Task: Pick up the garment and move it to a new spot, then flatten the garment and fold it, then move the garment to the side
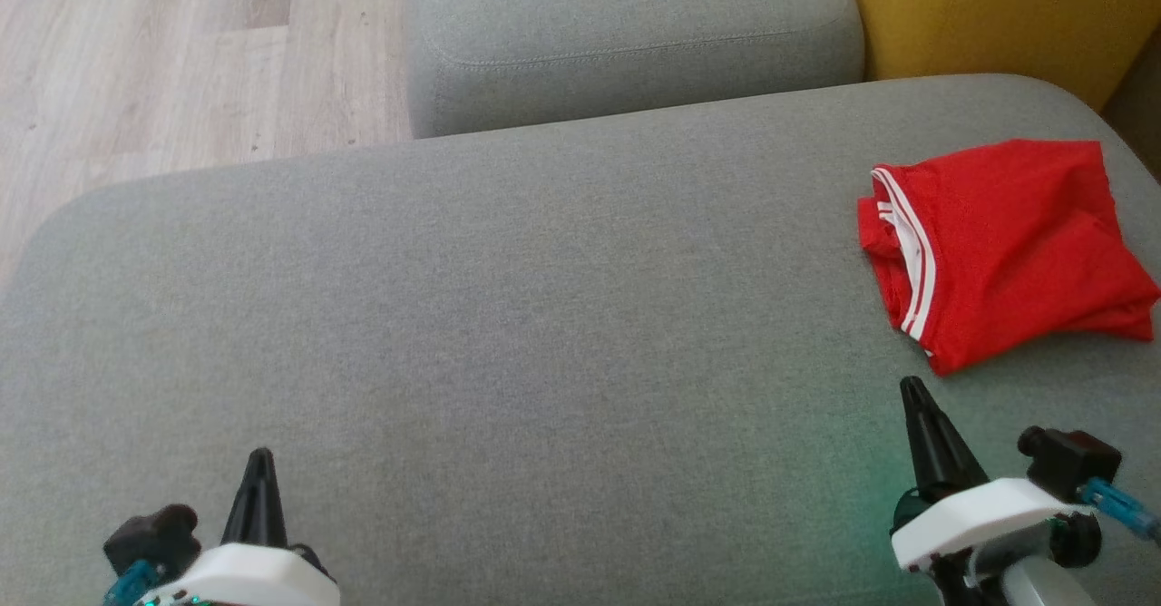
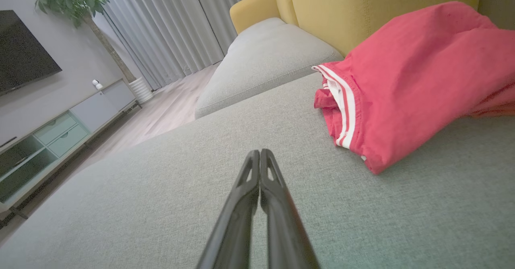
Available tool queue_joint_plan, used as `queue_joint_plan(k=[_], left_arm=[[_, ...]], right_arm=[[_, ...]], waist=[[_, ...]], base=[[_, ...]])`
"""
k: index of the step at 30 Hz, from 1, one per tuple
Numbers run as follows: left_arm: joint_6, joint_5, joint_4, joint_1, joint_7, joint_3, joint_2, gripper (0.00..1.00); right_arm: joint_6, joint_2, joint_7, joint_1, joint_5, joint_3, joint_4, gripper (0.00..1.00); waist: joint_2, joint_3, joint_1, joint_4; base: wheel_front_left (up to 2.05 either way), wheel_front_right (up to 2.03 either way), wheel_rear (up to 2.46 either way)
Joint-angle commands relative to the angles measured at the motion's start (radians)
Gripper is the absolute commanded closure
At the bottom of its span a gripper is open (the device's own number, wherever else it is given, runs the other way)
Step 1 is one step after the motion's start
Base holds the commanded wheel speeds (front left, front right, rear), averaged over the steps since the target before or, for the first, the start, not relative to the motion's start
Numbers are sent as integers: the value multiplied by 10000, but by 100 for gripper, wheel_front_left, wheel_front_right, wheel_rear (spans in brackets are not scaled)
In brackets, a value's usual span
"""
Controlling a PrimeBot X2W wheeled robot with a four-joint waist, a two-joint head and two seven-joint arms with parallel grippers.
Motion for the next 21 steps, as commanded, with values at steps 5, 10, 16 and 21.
queue_joint_plan(k=[5, 10, 16, 21], left_arm=[[-101, -735, -423, -639, 162, 142, 85, 100], [-160, -1312, -443, -699, 301, 181, 87, 100], [-231, -2004, -464, -775, 472, 231, 90, 100], [-290, -2580, -480, -839, 615, 274, 93, 100]], right_arm=[[-1, 58, 173, -510, 631, -266, -437, 100], [-2, 126, 317, -516, 1099, -414, -508, 100], [-2, 208, 490, -523, 1660, -592, -592, 100], [-2, 276, 634, -529, 2127, -741, -663, 100]], waist=[[0, 29, 1, 27], [0, 57, 1, 53], [0, 90, 1, 84], [0, 118, 1, 110]], base=[[0, 0, 0], [0, 0, 0], [0, 0, 0], [0, 0, 0]])
